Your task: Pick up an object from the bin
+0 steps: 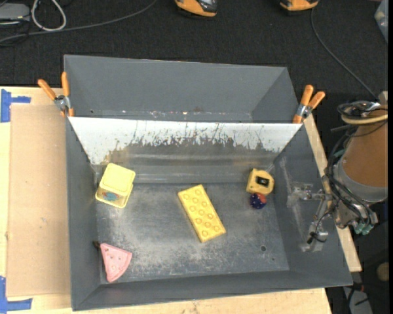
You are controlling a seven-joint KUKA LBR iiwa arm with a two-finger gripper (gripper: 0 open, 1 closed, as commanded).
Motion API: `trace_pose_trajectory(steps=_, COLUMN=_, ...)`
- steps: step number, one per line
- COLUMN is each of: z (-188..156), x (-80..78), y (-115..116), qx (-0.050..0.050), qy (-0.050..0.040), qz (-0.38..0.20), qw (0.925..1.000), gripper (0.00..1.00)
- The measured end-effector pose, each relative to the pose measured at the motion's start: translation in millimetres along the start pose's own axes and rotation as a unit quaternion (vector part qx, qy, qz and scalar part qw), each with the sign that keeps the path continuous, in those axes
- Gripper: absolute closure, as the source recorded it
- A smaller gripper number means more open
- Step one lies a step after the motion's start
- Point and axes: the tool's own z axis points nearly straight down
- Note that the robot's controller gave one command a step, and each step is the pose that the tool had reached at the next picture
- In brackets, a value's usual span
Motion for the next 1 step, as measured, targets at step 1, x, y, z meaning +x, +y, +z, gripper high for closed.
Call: trace_pose_trajectory(steps=1, z=6.0, x=5.5, y=53.1, qx=0.000, qy=0.0013, qz=-0.062, qw=0.9980, gripper=0.00)
